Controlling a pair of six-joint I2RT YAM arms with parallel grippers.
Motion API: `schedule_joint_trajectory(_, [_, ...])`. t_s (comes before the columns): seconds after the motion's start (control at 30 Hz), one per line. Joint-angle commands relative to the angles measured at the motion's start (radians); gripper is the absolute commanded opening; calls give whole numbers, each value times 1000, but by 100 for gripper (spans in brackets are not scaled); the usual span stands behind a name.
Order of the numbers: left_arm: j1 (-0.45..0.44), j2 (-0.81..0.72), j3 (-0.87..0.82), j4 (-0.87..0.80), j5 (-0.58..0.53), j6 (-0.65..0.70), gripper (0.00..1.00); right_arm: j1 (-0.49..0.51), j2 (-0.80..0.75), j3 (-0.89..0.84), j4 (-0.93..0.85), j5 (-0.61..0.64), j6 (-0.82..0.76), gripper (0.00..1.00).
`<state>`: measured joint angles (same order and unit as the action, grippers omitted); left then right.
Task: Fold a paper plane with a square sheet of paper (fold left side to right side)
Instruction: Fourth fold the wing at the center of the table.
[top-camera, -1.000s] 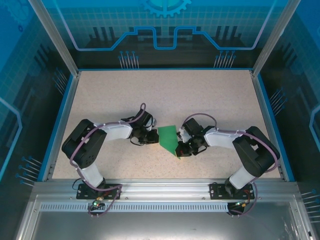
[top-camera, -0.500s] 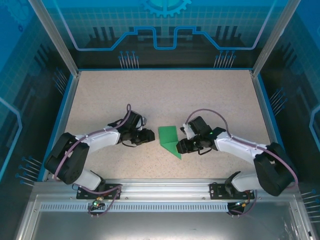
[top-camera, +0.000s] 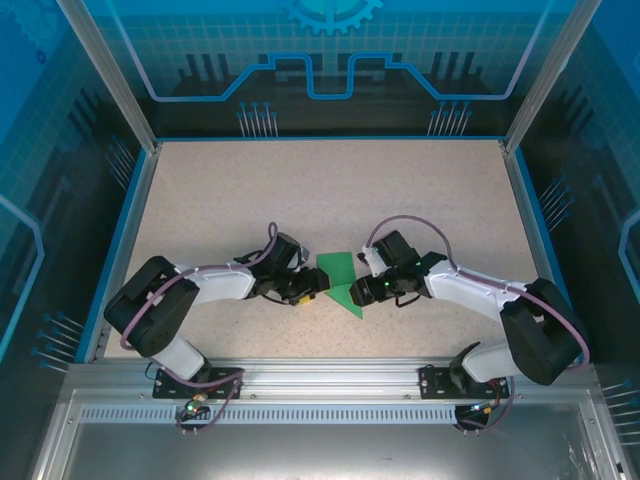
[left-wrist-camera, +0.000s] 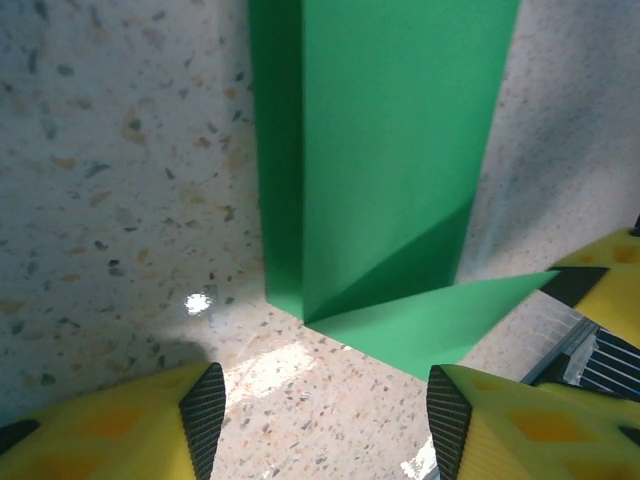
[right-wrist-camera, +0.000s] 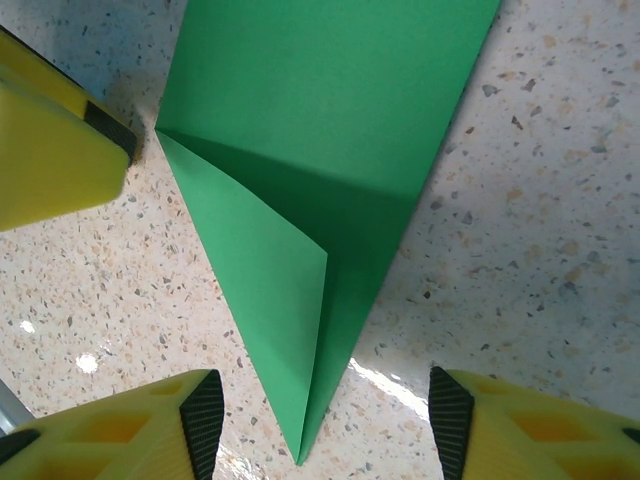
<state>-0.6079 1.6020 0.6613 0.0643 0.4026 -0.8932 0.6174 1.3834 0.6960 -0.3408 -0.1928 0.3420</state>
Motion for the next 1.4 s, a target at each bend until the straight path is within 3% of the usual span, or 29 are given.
schedule_joint_trajectory(0.0, [-6, 28, 24, 55, 28, -39, 59, 15, -44, 11, -12, 21, -28, 60])
schedule_joint_trajectory(0.13, [-14, 54, 28, 106, 46, -56, 56, 25, -79, -18, -7, 23, -40, 61])
schedule_joint_trajectory(0.4, [-17, 47, 44, 98, 44, -49, 40, 53, -119, -56, -1, 54, -49, 61])
schedule_joint_trajectory(0.7, [-17, -1, 62, 66, 41, -50, 26, 247, -130, -66, 33, 322, -80, 64])
schedule_joint_trajectory(0.93, [-19, -11, 87, 52, 50, -59, 23, 353, -3, -6, 65, 450, -94, 63])
schedule_joint_trajectory(1.37, [-18, -6, 112, 37, 60, -61, 20, 371, 141, 60, 72, 515, -93, 53])
